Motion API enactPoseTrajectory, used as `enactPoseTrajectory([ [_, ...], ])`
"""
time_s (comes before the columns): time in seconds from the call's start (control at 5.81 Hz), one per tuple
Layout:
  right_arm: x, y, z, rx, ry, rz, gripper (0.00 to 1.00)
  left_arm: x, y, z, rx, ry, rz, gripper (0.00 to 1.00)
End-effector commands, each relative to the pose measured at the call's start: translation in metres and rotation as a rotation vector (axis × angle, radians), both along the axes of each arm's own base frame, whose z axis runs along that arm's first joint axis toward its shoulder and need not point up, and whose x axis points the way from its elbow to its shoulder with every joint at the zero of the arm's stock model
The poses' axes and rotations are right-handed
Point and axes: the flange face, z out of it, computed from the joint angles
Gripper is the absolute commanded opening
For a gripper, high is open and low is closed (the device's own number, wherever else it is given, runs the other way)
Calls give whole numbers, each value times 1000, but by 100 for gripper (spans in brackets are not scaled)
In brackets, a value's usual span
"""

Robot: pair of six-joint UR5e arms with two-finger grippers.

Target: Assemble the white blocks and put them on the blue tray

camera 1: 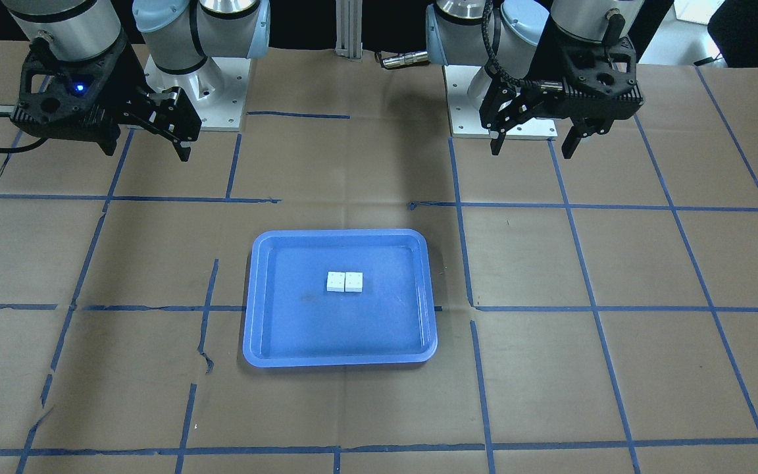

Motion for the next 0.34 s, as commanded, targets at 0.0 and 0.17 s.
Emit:
enactPoseTrajectory([
  [0.0,0,0,-1,1,-1,0,100,0,0,0,1,0,0,99],
  [0.17,0,0,-1,1,-1,0,100,0,0,0,-1,0,0,99],
])
